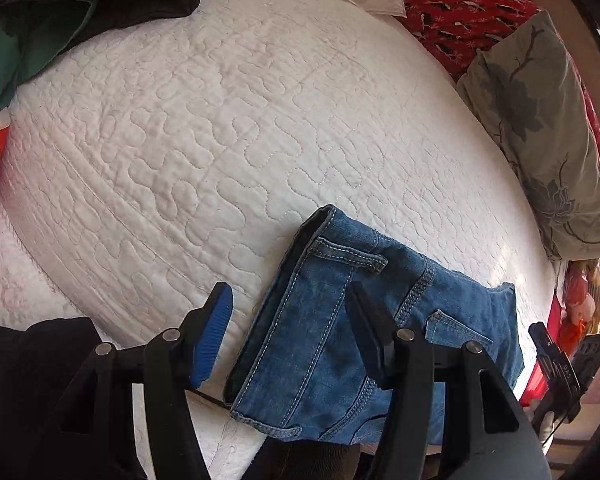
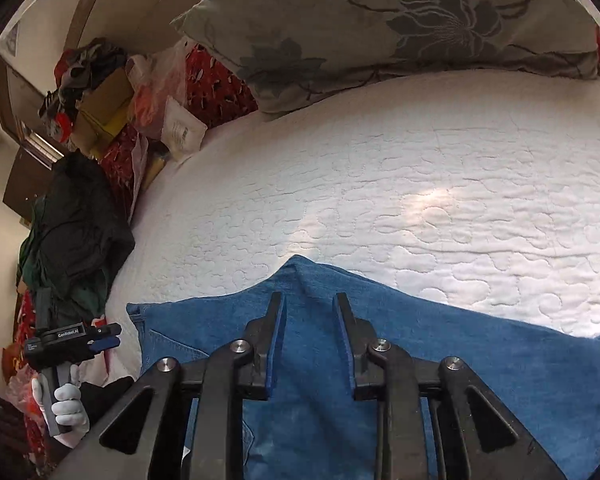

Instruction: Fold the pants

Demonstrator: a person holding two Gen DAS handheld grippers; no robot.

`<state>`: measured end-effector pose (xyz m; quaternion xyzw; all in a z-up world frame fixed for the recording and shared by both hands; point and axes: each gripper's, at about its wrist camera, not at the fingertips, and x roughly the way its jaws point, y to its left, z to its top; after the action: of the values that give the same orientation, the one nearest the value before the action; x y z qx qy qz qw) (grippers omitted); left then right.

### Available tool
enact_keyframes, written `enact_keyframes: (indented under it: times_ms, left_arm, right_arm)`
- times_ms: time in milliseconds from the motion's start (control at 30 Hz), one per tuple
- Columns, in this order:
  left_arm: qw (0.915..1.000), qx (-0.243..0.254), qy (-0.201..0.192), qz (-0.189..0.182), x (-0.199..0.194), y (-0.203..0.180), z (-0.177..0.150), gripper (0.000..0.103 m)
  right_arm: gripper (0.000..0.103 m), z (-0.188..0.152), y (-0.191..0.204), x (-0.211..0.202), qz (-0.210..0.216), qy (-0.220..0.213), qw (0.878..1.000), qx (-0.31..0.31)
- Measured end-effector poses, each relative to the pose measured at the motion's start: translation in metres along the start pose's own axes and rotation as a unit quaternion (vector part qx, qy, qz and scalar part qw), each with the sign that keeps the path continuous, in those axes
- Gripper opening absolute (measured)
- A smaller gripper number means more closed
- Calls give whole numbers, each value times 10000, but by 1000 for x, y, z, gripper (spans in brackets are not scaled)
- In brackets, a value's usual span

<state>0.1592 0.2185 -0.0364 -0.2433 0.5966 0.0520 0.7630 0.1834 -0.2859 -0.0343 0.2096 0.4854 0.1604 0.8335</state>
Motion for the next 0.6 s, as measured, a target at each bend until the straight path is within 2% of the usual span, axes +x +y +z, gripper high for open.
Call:
enact_keyframes:
  times_ms: [133,200,267,400,533,600]
  left_arm:
    - [9989,461,43,-19,-9,-24,-10,58]
    - [9975,671,161,-166,-5,-55,-13,58]
    - [9948,929,291,-296,2,-92,-20,58]
    - [9844,1543,701,-470,25,-181,-38,58]
    - [9770,1644,1200,-641,56,-249,-49,58]
    - [9754,1637,1359,-570,72,-274,-52,58]
  right_arm:
    - [27,-46,-78,-70,-520,-509,9945,758]
    - [31,-67,-118,-99,-873,-688,9865,1206]
    - [32,-85,-153,-119,-1039,-819,9781,1609]
    - [32,-104,-185,-136,-971,-946,9721,1913]
    - [37,-100,-195,-131,-727,-977,9738,1920]
    - [40,-94,-196,-124,-654,-979,9745,1912]
